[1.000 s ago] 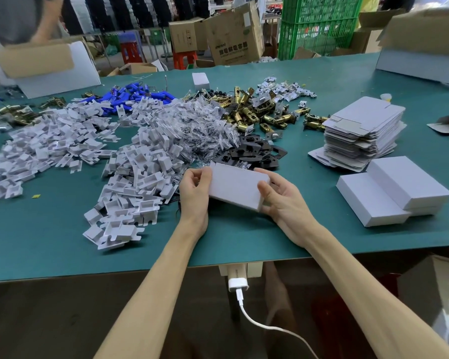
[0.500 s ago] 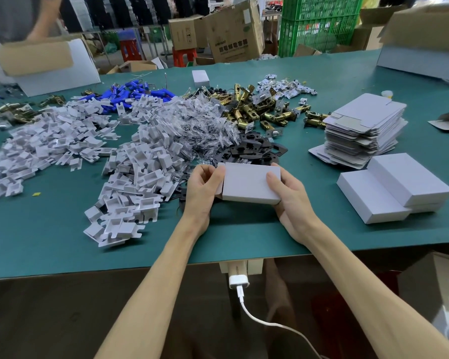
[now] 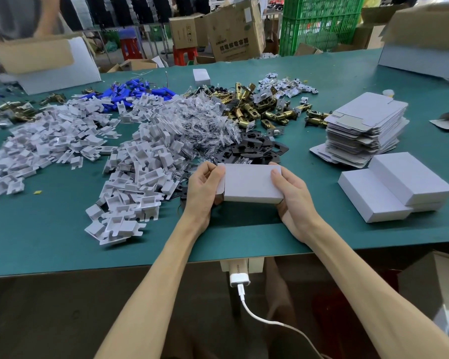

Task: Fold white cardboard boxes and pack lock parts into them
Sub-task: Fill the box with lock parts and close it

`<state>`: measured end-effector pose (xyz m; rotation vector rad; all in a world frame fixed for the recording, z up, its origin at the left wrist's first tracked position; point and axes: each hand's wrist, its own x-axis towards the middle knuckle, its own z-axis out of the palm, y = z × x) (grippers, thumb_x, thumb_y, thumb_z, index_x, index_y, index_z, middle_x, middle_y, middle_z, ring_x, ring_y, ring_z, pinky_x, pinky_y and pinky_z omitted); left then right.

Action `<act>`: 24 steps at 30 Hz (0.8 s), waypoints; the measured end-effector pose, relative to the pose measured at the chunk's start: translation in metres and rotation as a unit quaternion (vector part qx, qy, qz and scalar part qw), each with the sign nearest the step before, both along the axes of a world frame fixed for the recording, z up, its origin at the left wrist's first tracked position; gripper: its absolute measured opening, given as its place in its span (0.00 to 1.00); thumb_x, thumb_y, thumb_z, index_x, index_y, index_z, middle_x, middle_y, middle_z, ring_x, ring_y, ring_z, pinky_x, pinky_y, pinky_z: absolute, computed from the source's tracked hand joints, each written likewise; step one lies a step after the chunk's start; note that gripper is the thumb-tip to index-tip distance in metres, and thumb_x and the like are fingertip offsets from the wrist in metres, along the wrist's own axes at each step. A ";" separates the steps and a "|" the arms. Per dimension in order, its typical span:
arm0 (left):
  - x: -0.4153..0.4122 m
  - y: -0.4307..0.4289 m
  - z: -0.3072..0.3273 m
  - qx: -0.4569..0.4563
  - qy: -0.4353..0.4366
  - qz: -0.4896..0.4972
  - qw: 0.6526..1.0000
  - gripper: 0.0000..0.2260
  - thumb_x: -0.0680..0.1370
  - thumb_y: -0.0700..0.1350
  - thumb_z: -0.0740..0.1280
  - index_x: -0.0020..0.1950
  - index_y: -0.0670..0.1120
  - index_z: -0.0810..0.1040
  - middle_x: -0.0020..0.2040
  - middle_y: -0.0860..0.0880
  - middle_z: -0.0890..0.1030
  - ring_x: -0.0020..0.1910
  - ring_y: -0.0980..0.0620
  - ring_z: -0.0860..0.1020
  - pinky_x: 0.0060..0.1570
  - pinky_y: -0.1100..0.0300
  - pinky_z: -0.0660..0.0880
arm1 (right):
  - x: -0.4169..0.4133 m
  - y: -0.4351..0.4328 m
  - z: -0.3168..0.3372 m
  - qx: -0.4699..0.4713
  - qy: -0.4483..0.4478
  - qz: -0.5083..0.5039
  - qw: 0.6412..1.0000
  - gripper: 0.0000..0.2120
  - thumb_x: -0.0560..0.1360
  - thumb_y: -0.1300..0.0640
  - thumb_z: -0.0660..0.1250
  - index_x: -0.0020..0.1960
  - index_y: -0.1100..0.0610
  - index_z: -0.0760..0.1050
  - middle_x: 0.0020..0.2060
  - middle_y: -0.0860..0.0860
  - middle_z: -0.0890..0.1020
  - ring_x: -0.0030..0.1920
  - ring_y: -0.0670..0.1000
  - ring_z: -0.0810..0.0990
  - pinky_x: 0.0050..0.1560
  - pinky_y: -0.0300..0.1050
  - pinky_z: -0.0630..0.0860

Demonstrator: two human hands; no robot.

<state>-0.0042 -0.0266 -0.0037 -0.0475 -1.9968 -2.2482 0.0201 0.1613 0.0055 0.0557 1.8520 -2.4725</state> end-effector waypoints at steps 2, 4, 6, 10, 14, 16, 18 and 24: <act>0.000 0.000 0.000 -0.004 0.005 0.001 1.000 0.12 0.80 0.51 0.68 0.39 0.51 0.70 0.37 0.46 0.70 0.35 0.48 0.68 0.29 0.57 0.61 | 0.000 0.000 0.001 0.000 0.000 -0.005 1.000 0.14 0.85 0.52 0.62 0.64 0.59 0.78 0.54 0.56 0.82 0.52 0.54 0.77 0.53 0.53 0.72; 0.000 0.001 0.001 -0.009 0.007 0.003 1.000 0.12 0.80 0.51 0.67 0.39 0.51 0.70 0.40 0.43 0.70 0.39 0.46 0.67 0.31 0.55 0.61 | 0.000 -0.001 0.001 -0.003 -0.002 -0.017 1.000 0.14 0.84 0.53 0.63 0.65 0.59 0.77 0.56 0.58 0.82 0.53 0.54 0.78 0.53 0.52 0.74; 0.000 0.002 0.001 -0.015 0.006 0.008 1.000 0.12 0.80 0.51 0.67 0.39 0.51 0.69 0.40 0.44 0.69 0.39 0.47 0.67 0.32 0.54 0.60 | 0.000 -0.001 0.001 -0.007 0.000 -0.025 1.000 0.13 0.84 0.53 0.64 0.65 0.59 0.77 0.57 0.60 0.82 0.53 0.53 0.79 0.53 0.53 0.75; -0.001 0.003 0.001 -0.015 0.015 0.026 0.999 0.13 0.78 0.51 0.67 0.37 0.51 0.68 0.37 0.45 0.66 0.35 0.52 0.65 0.34 0.54 0.59 | 0.000 -0.001 0.001 -0.009 0.009 -0.012 1.000 0.13 0.83 0.53 0.65 0.66 0.54 0.77 0.53 0.52 0.84 0.49 0.50 0.81 0.49 0.50 0.78; -0.001 0.002 0.001 -0.006 0.017 0.038 0.999 0.15 0.76 0.53 0.68 0.35 0.51 0.66 0.35 0.49 0.65 0.35 0.52 0.63 0.35 0.54 0.59 | 0.001 -0.001 0.001 -0.007 0.012 -0.007 1.000 0.12 0.82 0.53 0.67 0.64 0.54 0.79 0.50 0.51 0.85 0.48 0.50 0.81 0.47 0.49 0.78; -0.002 0.001 0.000 -0.007 0.013 0.036 0.999 0.16 0.76 0.54 0.69 0.35 0.51 0.66 0.35 0.50 0.66 0.35 0.52 0.63 0.35 0.54 0.59 | 0.001 -0.001 0.000 -0.006 0.013 -0.012 1.000 0.12 0.82 0.54 0.66 0.63 0.56 0.79 0.50 0.52 0.84 0.49 0.51 0.81 0.47 0.48 0.77; -0.002 0.001 -0.001 -0.010 0.014 0.030 0.999 0.15 0.75 0.55 0.70 0.35 0.51 0.67 0.35 0.49 0.67 0.36 0.52 0.64 0.35 0.54 0.60 | 0.000 -0.001 -0.001 -0.010 0.011 -0.020 1.000 0.11 0.83 0.54 0.65 0.62 0.58 0.79 0.51 0.54 0.84 0.49 0.51 0.80 0.47 0.46 0.77; -0.003 0.001 -0.003 -0.031 0.027 0.015 0.999 0.15 0.81 0.50 0.68 0.36 0.51 0.69 0.36 0.49 0.68 0.36 0.51 0.66 0.36 0.55 0.62 | -0.001 -0.001 0.000 -0.016 0.004 -0.051 0.999 0.10 0.83 0.55 0.65 0.61 0.58 0.80 0.51 0.54 0.84 0.49 0.52 0.80 0.48 0.47 0.76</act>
